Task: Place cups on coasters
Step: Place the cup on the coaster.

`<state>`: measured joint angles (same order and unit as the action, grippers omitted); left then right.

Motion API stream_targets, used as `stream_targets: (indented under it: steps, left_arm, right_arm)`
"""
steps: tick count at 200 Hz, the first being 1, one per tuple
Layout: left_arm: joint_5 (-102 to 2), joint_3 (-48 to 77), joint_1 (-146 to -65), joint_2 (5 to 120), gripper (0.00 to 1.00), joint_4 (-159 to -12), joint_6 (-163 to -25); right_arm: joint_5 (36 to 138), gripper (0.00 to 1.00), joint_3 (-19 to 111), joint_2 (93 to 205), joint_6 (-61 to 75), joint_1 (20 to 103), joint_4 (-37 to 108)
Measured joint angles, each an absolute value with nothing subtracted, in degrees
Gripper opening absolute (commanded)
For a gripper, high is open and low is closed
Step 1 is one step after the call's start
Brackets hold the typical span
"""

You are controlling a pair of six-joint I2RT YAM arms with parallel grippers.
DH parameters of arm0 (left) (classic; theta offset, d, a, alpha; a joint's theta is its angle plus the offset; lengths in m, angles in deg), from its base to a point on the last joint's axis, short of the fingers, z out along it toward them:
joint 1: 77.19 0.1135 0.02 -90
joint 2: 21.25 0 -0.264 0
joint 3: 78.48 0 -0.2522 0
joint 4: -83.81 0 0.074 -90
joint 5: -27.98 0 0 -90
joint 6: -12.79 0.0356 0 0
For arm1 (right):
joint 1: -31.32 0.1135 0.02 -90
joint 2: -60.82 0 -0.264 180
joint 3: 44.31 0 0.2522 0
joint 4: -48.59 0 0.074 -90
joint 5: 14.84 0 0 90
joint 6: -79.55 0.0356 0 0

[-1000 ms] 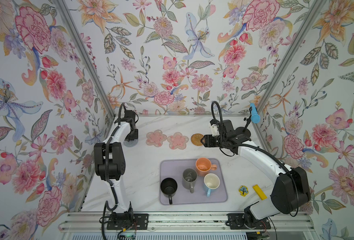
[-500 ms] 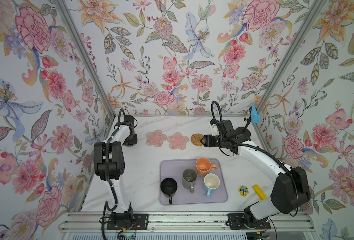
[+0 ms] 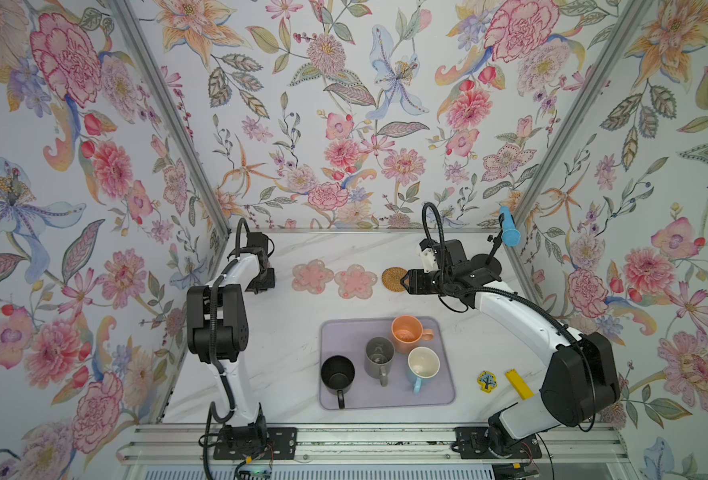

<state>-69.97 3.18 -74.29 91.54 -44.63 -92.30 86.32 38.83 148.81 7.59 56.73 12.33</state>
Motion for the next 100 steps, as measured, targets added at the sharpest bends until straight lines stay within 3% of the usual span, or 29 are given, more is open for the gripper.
stream_targets:
  steps: [100]
  left_arm:
    - [-67.5,6.5,-74.3,89.0,0.00,-46.1,-92.8]
  right_arm:
    - [86.3,0.61,38.9,148.8,7.8,57.2,12.3]
